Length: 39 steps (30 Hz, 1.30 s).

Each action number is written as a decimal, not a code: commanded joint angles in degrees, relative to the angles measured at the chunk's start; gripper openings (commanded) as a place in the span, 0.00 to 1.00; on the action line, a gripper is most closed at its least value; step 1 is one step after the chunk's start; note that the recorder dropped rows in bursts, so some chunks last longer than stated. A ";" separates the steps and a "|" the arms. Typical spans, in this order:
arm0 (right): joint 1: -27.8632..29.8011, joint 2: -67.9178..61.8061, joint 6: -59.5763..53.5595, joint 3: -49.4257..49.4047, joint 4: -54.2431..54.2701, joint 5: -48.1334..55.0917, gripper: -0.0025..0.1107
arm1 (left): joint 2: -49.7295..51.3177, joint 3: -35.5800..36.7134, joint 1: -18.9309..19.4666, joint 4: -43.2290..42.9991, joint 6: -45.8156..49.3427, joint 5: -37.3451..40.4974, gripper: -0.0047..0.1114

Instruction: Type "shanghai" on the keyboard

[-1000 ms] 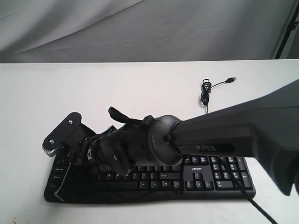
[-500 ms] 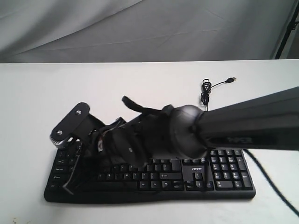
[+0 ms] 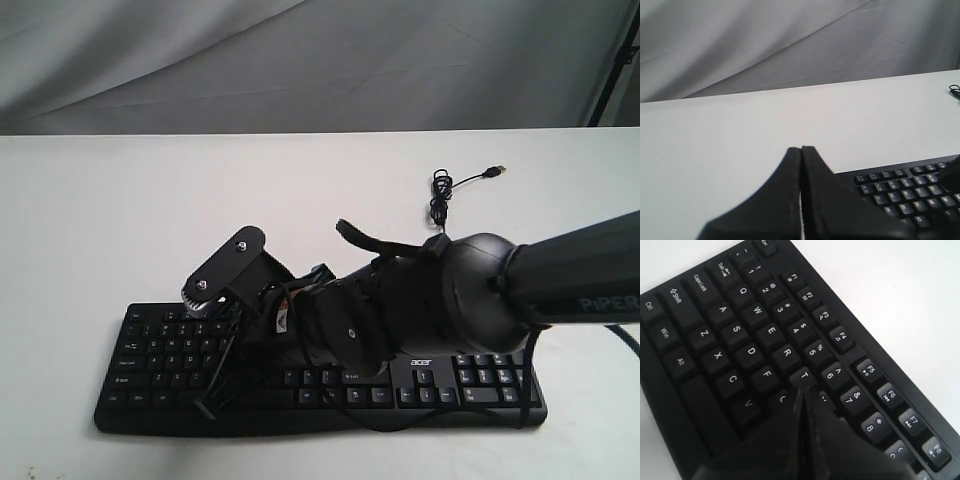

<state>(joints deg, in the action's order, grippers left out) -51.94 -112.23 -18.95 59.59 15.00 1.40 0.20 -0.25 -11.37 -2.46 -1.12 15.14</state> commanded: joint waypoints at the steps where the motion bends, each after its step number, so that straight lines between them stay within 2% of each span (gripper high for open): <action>1: -0.11 -0.15 0.38 -0.21 0.50 0.80 0.02 | -0.20 0.25 -0.23 -0.04 -0.16 -0.28 0.04; 24: -0.11 -3.55 0.38 -0.21 0.39 0.30 0.02 | -0.20 0.25 -0.23 -0.04 -0.16 -0.28 0.04; 39: -0.65 -1.30 0.38 0.46 0.39 1.74 0.02 | -0.20 0.25 -0.23 -0.04 -0.16 -0.28 0.04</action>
<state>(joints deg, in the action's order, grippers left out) -51.94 -114.79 -18.74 59.59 15.15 1.78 0.20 -0.25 -11.37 -2.46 -1.12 15.14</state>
